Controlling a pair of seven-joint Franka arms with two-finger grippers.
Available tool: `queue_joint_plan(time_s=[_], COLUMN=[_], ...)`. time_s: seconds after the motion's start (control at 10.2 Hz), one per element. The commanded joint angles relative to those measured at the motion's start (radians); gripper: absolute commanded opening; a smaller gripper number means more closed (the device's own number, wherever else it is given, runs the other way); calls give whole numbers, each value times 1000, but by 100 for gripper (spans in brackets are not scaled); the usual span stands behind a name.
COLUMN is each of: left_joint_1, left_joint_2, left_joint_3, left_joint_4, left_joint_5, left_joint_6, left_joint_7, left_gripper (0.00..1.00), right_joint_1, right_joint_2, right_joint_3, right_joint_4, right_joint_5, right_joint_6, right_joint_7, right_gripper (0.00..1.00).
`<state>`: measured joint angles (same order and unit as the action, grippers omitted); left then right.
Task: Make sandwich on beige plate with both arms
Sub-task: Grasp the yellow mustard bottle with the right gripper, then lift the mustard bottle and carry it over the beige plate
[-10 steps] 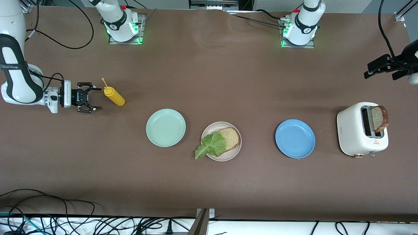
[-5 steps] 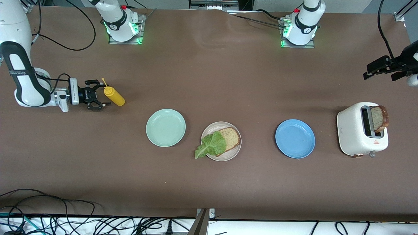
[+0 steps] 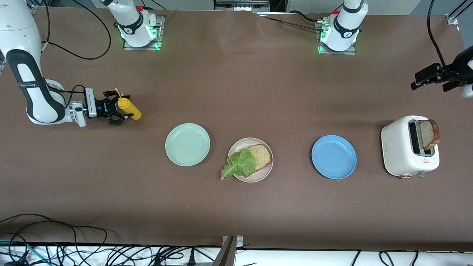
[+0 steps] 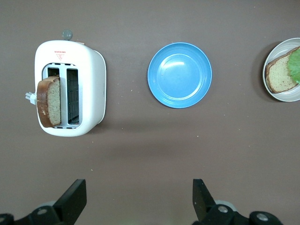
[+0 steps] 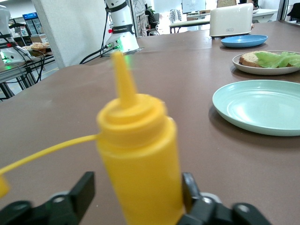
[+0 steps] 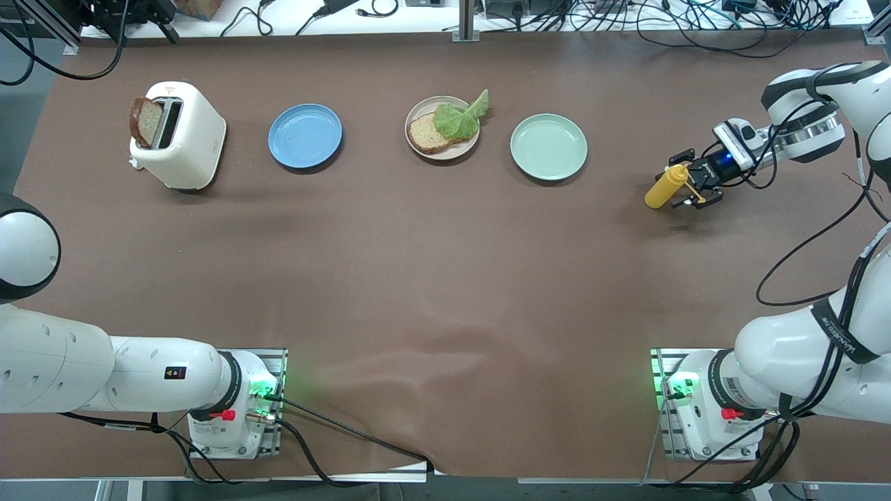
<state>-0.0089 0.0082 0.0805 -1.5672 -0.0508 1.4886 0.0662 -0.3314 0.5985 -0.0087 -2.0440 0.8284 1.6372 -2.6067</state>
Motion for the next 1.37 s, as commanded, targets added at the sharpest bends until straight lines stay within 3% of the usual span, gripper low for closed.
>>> queue_joint_plan(time_s=[0.0, 0.2, 0.49, 0.78, 1.27], left_joint_1=[6, 6, 6, 12, 18], left_joint_2=[9, 9, 9, 9, 18], left_joint_3=[-1, -1, -1, -1, -1], left_joint_4=[18, 18, 18, 18, 18], left_joint_5=[-1, -1, -1, -1, -1], left_joint_6=[-1, -1, -1, -1, 12], left_joint_7=[18, 18, 18, 18, 18], left_gripper=[100, 100, 100, 100, 100], right_joint_1=[-15, -11, 53, 230, 549], right_joint_2=[-2, -9, -52, -62, 16], right_joint_3=[9, 39, 70, 69, 69], right_joint_4=[10, 39, 134, 351, 657], right_joint_5=[63, 78, 13, -303, -691], right_joint_6=[4, 39, 139, 156, 148], right_joint_7=[-7, 130, 450, 910, 1410], right_gripper=[4, 0, 0, 0, 0])
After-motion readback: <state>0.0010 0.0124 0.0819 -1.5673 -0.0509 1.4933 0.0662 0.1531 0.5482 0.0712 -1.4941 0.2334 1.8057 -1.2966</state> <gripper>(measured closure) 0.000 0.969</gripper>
